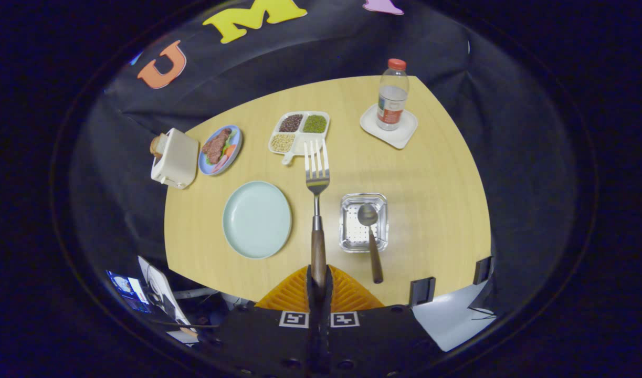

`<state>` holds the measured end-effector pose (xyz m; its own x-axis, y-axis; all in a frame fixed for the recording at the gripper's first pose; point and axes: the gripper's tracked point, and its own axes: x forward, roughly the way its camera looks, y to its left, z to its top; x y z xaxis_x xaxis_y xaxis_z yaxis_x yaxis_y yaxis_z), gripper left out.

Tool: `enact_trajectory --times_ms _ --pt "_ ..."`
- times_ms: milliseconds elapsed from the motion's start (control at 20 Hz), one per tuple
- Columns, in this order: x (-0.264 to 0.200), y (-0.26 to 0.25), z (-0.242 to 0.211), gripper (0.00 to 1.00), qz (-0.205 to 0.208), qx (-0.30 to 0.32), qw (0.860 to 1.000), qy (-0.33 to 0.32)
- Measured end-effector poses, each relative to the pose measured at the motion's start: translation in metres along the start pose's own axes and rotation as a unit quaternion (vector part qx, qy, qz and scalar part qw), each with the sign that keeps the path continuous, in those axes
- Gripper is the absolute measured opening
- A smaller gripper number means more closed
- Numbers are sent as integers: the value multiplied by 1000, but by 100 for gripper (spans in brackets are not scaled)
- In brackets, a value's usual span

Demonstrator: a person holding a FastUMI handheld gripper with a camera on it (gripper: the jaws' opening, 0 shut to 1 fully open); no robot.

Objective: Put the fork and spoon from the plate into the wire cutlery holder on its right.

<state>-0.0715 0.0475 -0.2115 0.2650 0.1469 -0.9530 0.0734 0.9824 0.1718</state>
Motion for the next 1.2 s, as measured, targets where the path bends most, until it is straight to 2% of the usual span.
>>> enact_trajectory --times_ms 200,500,700,1000,1200 --pt "-1 -26 -16 0 -3 14 999 44" --pt "6 -25 -32 0 0 6 996 89" --pt "13 -20 -44 0 2 22 992 125" --pt "27 -17 -42 0 -4 55 988 144" --pt "35 -19 -43 0 -9 56 986 154"
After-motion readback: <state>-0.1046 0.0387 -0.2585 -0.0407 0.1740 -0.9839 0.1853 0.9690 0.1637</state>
